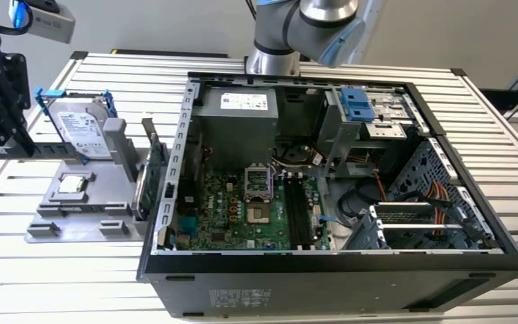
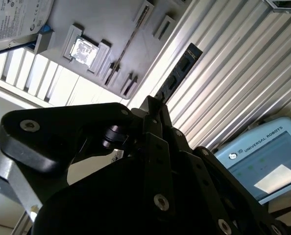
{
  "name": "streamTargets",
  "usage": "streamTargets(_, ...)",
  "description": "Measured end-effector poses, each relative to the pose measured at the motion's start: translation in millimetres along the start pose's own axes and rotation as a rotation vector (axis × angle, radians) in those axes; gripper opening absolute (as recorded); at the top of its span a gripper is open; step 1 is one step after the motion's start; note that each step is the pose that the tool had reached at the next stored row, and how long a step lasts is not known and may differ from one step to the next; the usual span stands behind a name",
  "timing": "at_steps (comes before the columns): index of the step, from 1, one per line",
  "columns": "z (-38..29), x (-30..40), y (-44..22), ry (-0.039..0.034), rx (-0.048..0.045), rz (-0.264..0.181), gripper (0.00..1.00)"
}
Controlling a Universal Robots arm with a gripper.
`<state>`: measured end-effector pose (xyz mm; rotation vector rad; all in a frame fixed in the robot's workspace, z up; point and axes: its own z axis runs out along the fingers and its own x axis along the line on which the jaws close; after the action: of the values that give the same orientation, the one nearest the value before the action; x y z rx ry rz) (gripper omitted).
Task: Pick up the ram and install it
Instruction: 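Pick up the ram and move it above insertion slot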
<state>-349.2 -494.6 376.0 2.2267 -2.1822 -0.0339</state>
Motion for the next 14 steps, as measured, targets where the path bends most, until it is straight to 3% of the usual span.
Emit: streamTargets(14, -3.2, 0.0, 0.1, 0.0, 0.0, 0.0, 0.0)
